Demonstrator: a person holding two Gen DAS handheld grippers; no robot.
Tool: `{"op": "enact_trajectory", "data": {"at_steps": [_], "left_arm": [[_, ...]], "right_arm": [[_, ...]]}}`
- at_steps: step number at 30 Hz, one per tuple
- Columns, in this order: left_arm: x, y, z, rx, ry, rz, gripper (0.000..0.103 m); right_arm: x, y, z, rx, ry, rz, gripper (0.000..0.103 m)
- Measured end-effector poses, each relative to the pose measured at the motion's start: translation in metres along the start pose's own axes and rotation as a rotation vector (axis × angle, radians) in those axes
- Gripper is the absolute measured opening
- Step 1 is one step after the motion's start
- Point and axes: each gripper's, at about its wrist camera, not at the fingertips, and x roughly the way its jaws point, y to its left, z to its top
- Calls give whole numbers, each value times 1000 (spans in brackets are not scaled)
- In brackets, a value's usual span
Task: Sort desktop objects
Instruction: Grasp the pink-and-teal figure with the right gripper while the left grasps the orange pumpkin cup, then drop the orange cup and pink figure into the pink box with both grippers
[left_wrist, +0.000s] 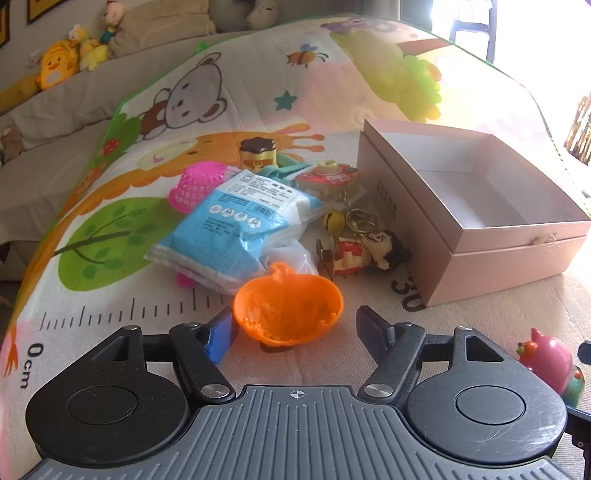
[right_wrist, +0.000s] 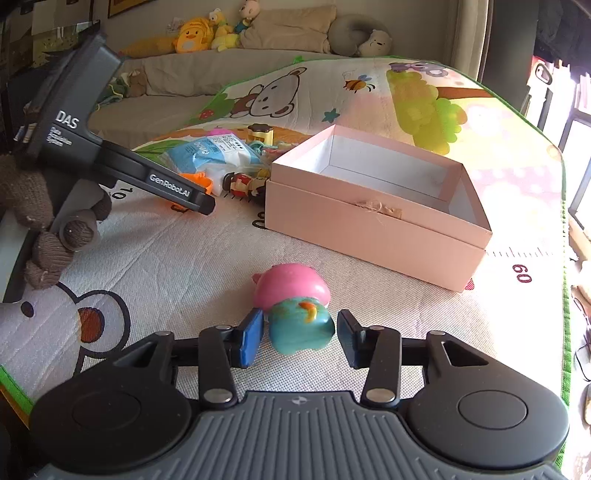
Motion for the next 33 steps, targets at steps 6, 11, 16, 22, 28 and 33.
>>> {"op": "enact_trajectory", "data": {"at_steps": [6,11,16,22,28,33], "left_arm": [[-2,1,-5,-7,1,29,65],[-24,-4,-26,6,4,-9,64],[-46,-16,-43,33,6,-89,64],[-72,-33,-51,91,-36,-154,64],[-94,-43,-31,122,-109,-200,64],[-93,-63,28,165,-238,-189,64]], "right_arm": [[16,-2,15,7,1,27,63],[28,-7,13,35,71,49,63],[23,-9,9,49,123,70,45],[3,-16,9,53,137,56,43],[-31,-40,21,119,43,37,43],[-59,-63,30,171,-77,-11,43]]}}
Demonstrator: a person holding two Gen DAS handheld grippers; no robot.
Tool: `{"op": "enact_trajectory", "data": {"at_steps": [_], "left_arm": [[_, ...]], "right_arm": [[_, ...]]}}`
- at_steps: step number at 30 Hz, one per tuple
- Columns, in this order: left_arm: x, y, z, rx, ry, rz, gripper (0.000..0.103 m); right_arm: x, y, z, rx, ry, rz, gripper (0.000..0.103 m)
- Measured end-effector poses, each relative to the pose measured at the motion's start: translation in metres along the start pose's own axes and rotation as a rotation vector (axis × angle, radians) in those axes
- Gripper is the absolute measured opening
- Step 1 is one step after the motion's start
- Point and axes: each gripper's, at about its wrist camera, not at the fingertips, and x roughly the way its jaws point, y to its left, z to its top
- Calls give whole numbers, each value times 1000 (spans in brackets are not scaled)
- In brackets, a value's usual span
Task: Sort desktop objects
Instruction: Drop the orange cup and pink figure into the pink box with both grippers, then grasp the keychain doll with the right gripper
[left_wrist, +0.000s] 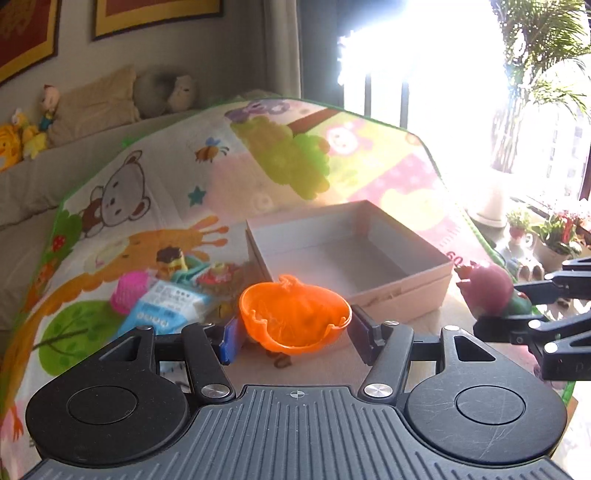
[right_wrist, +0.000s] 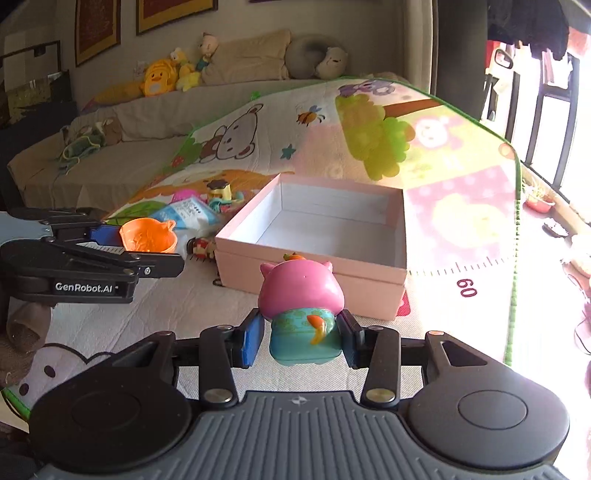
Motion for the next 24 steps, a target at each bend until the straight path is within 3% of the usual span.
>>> {"op": "enact_trajectory", "data": {"at_steps": [4,6,8,11,19,24], "left_arm": [[40,-3,45,-22,-35,-22,66],[59,1,57,-48,-7,-15,81],[65,10,56,-67,2,-3,84],[59,29,40,-97,12,29,92],[35,64,-33,-149,129,113,95],[26,77,-67,-138,169,184,96]], "right_arm": [[-1,-10,3,32,-28,-22,43],[-1,-13,4,42,-32,-38,43],[0,-16,6,39,-39,-56,43],[4,-23,16,42,-53,-78,43],[79,-40,76,109,-31,-55,43],[118,-25,85,71,9,-98,48]]}}
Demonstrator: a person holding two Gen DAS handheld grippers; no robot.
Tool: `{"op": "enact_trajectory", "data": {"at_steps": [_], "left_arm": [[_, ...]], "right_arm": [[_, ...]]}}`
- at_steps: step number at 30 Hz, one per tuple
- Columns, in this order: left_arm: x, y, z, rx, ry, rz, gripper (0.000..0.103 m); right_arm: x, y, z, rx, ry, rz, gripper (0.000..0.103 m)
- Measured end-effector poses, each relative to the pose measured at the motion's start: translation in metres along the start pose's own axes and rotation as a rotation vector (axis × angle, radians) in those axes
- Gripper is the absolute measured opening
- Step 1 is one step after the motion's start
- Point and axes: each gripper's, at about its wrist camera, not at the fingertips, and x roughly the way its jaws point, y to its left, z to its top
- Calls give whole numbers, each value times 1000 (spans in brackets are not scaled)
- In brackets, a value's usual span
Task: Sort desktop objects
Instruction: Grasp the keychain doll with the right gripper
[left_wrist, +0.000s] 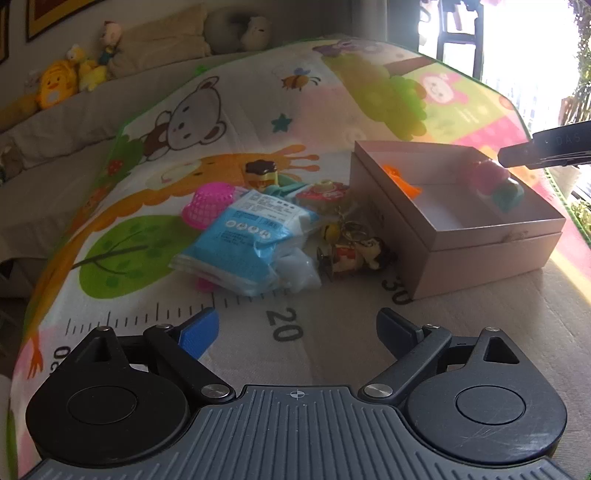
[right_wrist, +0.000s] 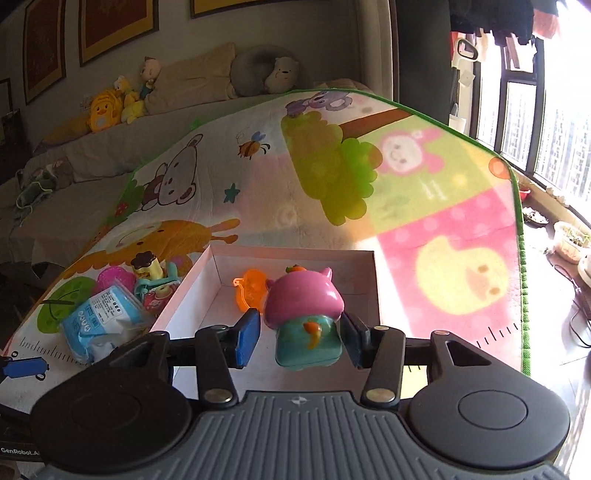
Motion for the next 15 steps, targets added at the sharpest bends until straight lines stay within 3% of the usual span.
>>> {"op": "enact_trajectory", "data": {"at_steps": [5,8,11,15], "left_arm": [[6,25,-14,-53,32,58,97],[6,38,-16,-71,35,78,97],[5,50,-16,-83,33,115,98],[7,67,-15,-115,50,140,99]], "right_arm": [[-11,53,-12,-163,-35,68,48],[-14,99,-25,-323,-43,127,48],[-7,148,-44,-531,-42,144,48],[21,192,-59,-687,-5,135,46]]}}
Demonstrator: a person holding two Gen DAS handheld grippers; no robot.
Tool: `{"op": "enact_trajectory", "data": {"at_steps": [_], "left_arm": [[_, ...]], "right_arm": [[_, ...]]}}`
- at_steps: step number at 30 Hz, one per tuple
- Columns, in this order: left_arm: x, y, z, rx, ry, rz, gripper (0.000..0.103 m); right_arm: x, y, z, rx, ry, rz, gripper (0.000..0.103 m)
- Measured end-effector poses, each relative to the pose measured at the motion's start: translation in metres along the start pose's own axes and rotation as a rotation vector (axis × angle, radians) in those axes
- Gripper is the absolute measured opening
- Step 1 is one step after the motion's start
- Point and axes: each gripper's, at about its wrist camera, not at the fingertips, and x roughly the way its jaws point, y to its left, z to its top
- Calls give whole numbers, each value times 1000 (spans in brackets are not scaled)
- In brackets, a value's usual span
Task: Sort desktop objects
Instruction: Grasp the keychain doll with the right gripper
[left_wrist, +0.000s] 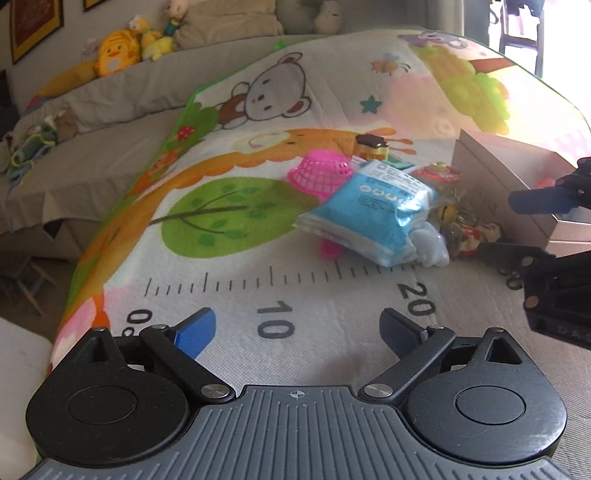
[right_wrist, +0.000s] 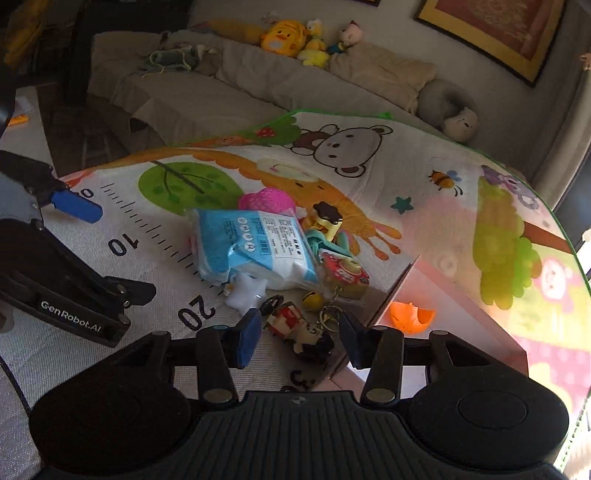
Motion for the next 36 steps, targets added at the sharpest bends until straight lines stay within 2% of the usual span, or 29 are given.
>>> {"op": "enact_trajectory", "data": {"at_steps": [2,5,7,9,10,12,16,21,23,29,32,36], "left_arm": [[0,4,0,-2,2,4,99],[0,9,1,-9,2,5,99],[-1,12,1,-16,2,5,99],[-3,11,2,-18,-2,-1,99],[-5,10,2,-18,-5,-5,99],[-7,6,3,-11,-10,-17,99],[-13,-8,4,24,-23,-63,99],[-12,-34,9,74,-28,-112,99],[-11,-40,11,82,-30,-113,99],[-1,-30,16,76,-15,-7,99],[0,-17,17,68,-3,18,99],[-2,-5,17,63,-3,28,99]], "right_arm": [[16,10,4,-51,14,-39,44],[33,12,6,-64,46,-35,43],[36,10,5,-44,65,-9,28],[26,9,2,-15,55,19,22],[19,9,0,-3,53,49,13],[2,7,-8,31,68,111,9],[-28,5,-35,72,76,136,8],[-57,-15,-68,183,73,93,9],[-62,-20,-70,197,51,69,9],[-51,-9,-41,81,-41,34,12],[-21,3,-20,-13,-32,-13,19],[20,8,1,-80,26,-44,43]]}}
